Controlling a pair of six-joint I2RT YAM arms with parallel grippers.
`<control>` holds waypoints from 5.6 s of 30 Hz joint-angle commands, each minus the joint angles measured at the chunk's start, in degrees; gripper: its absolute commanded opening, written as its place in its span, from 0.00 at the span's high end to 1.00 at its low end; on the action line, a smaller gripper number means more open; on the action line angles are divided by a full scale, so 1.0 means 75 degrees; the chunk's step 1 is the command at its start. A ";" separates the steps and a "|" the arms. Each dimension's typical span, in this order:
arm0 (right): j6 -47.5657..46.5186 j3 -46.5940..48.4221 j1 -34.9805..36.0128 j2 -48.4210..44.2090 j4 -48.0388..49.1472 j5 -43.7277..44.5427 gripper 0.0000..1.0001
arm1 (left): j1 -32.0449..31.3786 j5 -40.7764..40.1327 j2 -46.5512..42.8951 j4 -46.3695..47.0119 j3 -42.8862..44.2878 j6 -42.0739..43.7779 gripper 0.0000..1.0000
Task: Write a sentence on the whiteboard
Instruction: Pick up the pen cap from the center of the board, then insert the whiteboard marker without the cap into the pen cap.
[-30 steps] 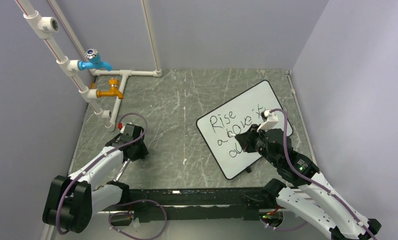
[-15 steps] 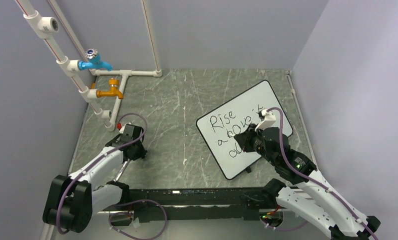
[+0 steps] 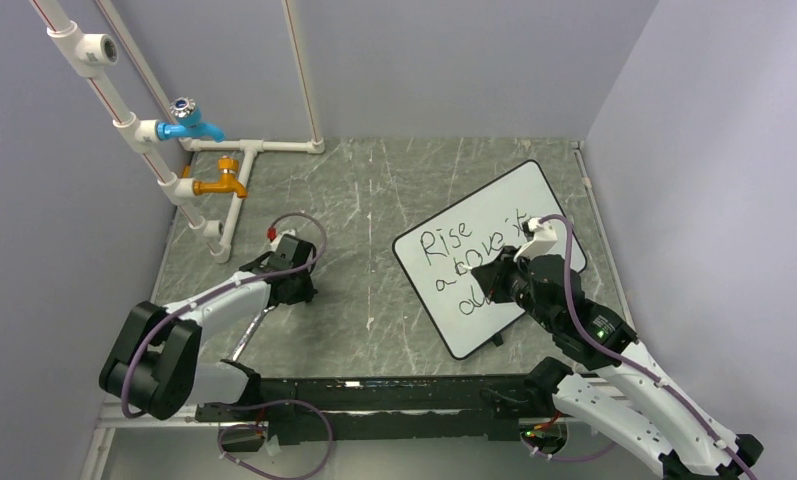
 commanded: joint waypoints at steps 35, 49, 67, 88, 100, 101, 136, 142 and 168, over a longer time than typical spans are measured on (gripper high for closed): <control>-0.0745 0.0856 0.0008 0.0004 0.0959 -0.1687 1.00 | -0.1604 0.0874 -0.1601 -0.2618 0.4652 0.4879 1.00; -0.0825 0.2372 0.0007 0.0731 0.0598 -0.2635 1.00 | -0.1614 0.1674 -0.2904 0.1541 0.2859 0.7380 0.98; -0.1361 0.3020 0.0013 0.2641 0.1702 -0.5094 1.00 | -0.1540 0.4833 -0.3048 0.2876 0.1555 0.8185 1.00; -0.1824 0.3584 0.0010 0.3753 0.2086 -0.4881 1.00 | -0.1550 0.5461 -0.3136 0.2920 0.1358 0.8317 1.00; -0.1731 0.3514 0.0009 0.3838 0.2389 -0.4687 1.00 | -0.1554 0.5510 -0.3165 0.2947 0.1349 0.8269 1.00; -0.1721 0.3501 0.0009 0.3845 0.2413 -0.4666 1.00 | -0.1553 0.5519 -0.3168 0.2954 0.1349 0.8264 1.00; -0.1564 0.3058 0.0007 0.3966 0.2575 -0.4580 1.00 | -0.1559 0.5603 -0.3192 0.3088 0.1345 0.7939 1.00; -0.1493 0.2900 0.0026 0.3939 0.2624 -0.4569 1.00 | -0.1559 0.5616 -0.3200 0.3095 0.1349 0.7902 1.00; -0.1350 0.2605 0.0030 0.3815 0.2616 -0.4679 1.00 | -0.1502 0.5516 -0.2950 0.2955 0.1568 0.7403 1.00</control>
